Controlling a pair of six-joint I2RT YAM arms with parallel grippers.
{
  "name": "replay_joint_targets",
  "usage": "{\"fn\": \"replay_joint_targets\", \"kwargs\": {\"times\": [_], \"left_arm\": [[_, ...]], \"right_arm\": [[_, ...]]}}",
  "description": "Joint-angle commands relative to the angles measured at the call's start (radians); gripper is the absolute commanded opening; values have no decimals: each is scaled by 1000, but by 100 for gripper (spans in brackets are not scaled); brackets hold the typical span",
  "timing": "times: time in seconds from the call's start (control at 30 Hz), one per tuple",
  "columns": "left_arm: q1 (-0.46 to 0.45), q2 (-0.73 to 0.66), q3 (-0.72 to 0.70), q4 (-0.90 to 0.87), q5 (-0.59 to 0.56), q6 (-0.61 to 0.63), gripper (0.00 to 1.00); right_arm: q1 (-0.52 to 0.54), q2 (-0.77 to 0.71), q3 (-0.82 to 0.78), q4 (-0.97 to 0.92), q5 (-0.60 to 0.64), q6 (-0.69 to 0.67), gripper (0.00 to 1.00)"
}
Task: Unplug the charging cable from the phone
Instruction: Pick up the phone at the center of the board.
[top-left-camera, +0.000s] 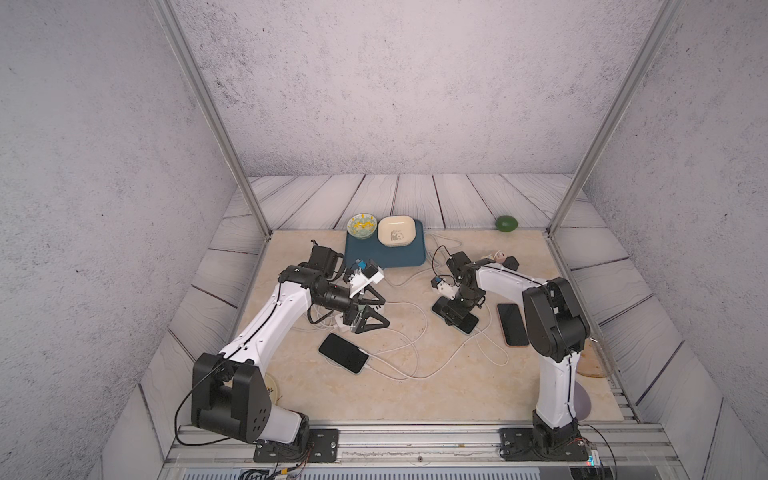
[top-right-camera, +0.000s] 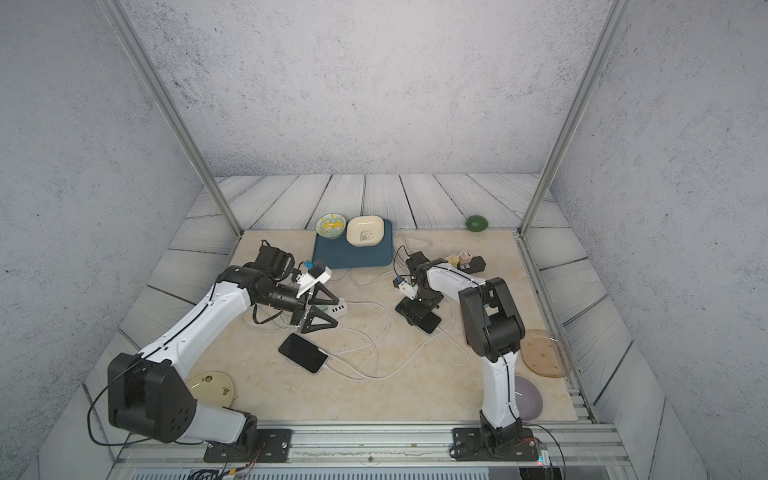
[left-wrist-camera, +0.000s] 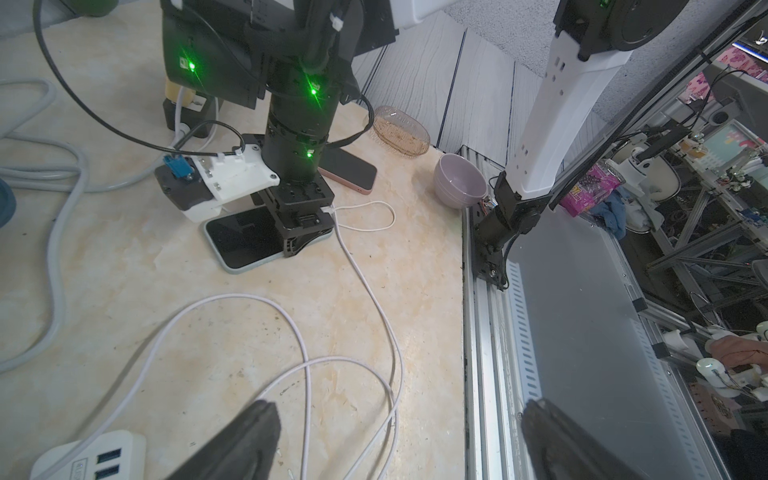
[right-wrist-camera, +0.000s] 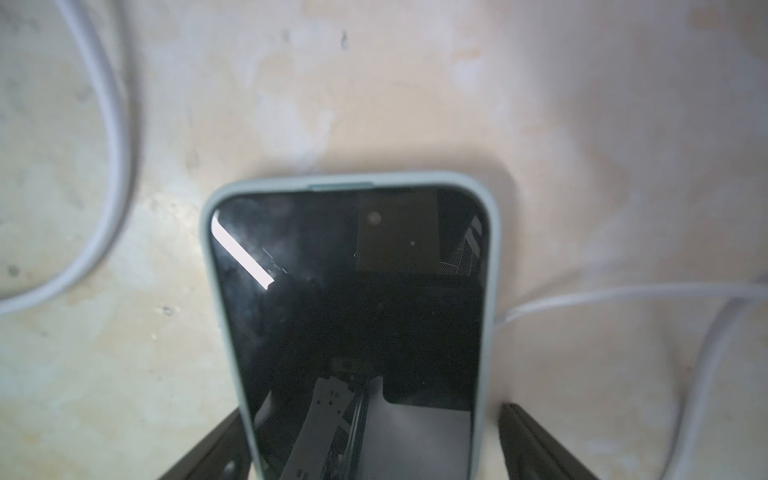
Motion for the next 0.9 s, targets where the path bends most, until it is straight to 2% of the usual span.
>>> {"fn": "replay_joint_targets", "kwargs": {"times": [0.0,0.37,0.57,0.87], "left_arm": [[9,-22,-11,-13,3,2,98],[13,-21,-8,-14,2,2,98],[14,-17,-4,-5,2,-10,98],[14,-7,-1,15,7,-38,98]], "right_arm": [[6,32,16,-27,-14,3,86],[7,-28,29,-60,-4,31,68],[7,-124,28,-67,-16,79,65],[10,-256,15,-41,-159,176,63]]}}
